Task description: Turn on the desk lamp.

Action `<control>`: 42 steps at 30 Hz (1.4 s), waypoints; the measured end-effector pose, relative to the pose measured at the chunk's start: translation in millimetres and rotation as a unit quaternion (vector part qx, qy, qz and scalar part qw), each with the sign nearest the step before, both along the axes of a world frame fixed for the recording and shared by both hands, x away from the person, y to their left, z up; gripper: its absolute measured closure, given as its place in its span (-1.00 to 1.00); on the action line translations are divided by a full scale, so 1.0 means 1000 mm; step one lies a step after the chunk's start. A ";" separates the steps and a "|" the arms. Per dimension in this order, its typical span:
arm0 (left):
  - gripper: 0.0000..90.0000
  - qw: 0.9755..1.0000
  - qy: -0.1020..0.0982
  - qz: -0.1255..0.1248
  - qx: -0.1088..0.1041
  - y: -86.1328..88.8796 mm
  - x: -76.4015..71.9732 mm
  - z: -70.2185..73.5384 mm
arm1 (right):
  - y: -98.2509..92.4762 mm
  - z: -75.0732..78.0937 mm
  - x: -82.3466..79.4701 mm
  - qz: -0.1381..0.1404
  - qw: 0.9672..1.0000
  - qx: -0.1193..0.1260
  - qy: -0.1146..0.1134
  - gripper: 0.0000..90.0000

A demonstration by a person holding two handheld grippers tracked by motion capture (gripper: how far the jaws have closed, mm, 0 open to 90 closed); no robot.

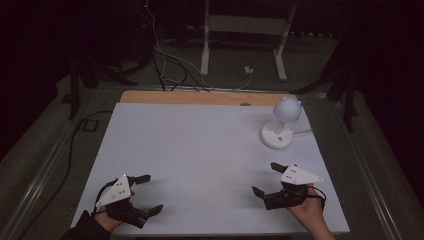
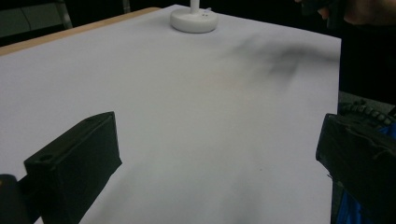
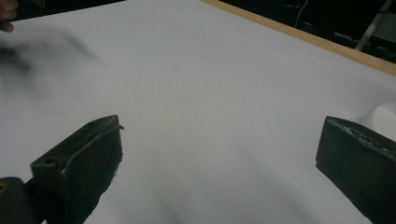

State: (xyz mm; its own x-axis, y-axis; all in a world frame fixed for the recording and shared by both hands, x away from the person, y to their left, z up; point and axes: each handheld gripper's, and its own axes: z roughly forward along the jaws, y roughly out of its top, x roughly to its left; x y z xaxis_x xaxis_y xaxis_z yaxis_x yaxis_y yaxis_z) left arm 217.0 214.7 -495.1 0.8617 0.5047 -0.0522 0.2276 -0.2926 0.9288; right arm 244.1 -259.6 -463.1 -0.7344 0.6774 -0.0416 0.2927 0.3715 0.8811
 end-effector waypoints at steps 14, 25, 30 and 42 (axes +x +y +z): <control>-1.00 1.000 0.000 -0.002 -0.001 -0.001 -0.001 0.000 | -0.004 0.014 0.020 -0.055 0.998 0.006 -0.021 -0.99; -1.00 1.000 0.002 0.000 -0.002 -0.001 0.000 0.000 | -0.010 0.020 0.039 -0.135 0.990 0.005 -0.040 -0.99; -1.00 1.000 0.003 0.001 -0.002 0.000 0.000 0.000 | -0.009 0.021 0.047 -0.158 0.987 0.001 -0.042 -0.99; -1.00 1.000 0.002 0.000 -0.002 0.000 -0.001 0.001 | -0.005 0.020 0.066 -0.200 0.979 -0.002 -0.035 -0.99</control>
